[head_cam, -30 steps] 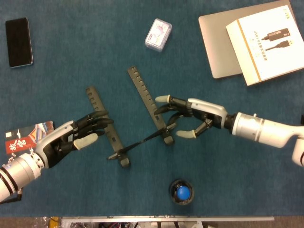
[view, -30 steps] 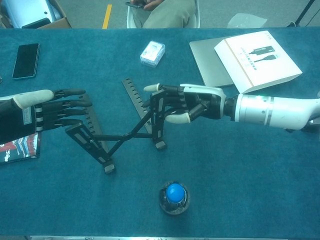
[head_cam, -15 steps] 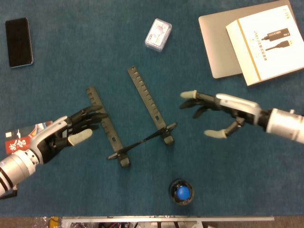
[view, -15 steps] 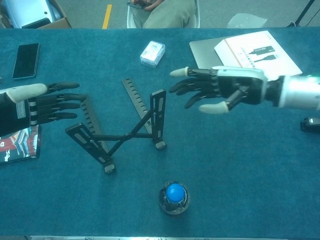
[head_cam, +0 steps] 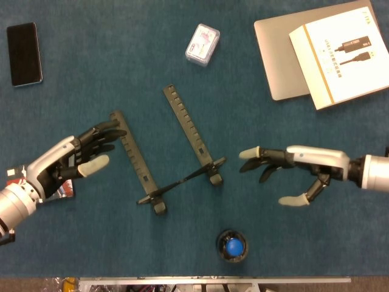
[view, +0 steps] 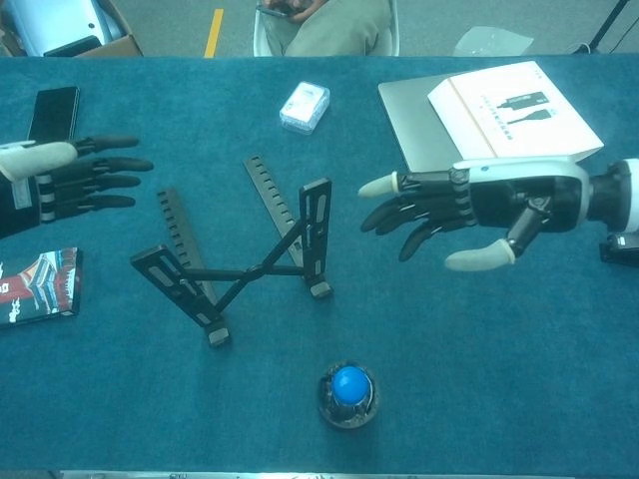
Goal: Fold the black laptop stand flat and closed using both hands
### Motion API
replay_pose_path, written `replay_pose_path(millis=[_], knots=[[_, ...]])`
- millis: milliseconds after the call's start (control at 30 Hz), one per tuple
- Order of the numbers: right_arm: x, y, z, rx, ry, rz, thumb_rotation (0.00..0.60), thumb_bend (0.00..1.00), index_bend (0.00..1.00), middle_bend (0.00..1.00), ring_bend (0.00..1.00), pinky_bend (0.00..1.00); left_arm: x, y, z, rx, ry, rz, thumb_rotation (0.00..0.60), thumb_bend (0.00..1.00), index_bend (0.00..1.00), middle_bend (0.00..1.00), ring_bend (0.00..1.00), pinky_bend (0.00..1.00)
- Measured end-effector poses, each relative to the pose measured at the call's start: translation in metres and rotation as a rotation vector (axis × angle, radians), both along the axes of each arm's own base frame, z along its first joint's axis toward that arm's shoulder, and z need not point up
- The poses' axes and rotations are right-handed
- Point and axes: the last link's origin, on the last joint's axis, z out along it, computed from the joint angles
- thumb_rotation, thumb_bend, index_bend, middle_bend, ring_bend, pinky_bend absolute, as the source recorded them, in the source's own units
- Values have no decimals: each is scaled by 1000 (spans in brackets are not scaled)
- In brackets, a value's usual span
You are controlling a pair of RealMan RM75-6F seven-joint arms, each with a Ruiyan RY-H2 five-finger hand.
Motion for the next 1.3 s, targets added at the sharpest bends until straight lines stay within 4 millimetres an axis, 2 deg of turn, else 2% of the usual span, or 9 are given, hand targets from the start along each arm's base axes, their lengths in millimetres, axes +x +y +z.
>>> replay_pose_path(millis=[367, 533, 833, 1133, 1300], knots=[[29, 2, -50, 29, -45, 32, 600, 297, 0, 146, 96, 215, -6, 6, 24, 113, 46, 2, 380, 251, 45, 98, 6, 56], [40, -1, -65, 2, -52, 27, 600, 296, 0, 146, 83, 184, -9, 8, 36, 167, 50, 20, 378, 251, 45, 97, 0, 56], [42, -8, -79, -66, -30, 3, 600, 297, 0, 146, 57, 111, -13, 9, 48, 210, 47, 32, 381, 251, 45, 96, 0, 56], [32, -19, -93, -138, 35, -48, 600, 297, 0, 146, 41, 95, -17, 5, 47, 186, 47, 38, 380, 251, 45, 95, 0, 56], [32, -19, -89, -148, 14, -54, 600, 297, 0, 145, 41, 95, -19, 3, 43, 161, 49, 44, 381, 250, 45, 94, 0, 56]])
